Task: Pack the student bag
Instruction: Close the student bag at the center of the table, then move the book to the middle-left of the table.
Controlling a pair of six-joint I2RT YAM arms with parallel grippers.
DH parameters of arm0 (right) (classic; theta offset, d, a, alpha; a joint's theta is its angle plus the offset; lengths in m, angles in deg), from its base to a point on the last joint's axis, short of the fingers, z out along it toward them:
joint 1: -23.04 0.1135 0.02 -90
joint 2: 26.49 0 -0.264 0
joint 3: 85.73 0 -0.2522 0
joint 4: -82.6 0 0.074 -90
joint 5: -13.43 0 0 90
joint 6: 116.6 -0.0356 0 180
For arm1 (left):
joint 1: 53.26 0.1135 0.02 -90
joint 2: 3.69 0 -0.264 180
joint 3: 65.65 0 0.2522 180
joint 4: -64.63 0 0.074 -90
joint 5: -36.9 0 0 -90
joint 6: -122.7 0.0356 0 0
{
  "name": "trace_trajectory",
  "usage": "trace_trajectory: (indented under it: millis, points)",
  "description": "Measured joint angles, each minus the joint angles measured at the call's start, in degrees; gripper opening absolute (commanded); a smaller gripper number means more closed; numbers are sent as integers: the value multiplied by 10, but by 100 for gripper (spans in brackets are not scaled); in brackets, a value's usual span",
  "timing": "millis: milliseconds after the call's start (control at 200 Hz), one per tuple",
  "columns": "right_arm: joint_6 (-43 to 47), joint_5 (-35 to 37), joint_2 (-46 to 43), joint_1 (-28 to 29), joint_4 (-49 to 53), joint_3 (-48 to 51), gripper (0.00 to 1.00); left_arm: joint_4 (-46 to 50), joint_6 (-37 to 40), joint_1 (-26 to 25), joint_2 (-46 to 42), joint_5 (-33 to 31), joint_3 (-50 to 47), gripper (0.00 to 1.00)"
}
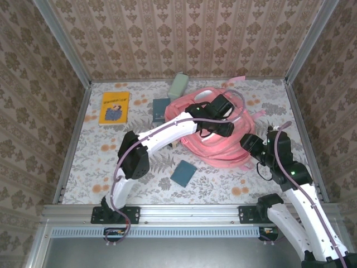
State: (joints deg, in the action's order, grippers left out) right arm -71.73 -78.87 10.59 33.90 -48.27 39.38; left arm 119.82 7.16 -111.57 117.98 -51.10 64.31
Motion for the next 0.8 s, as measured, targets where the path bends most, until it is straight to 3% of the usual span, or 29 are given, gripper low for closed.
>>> trace_trajectory:
  millis: [295,470,490,520,535,800]
  points:
    - [17,-49,62,11,-34,-36,68,-34,-13,89,-170,-37,-133,100]
    - [21,-49,85,63,-59,-47,74,-59,-15,208,-256,-63,-244,100]
    - [22,-48,88,70,-60,-48,78,-62,-15,226,-261,-63,-257,100]
    - [22,-44,93,82,-63,-50,97,-64,-15,250,-266,-64,-273,100]
    - [26,-41,96,88,-64,-51,99,-66,-15,262,-268,-64,-280,100]
    - [30,-19,149,162,-92,-83,99,-101,-17,483,-250,-35,-346,100]
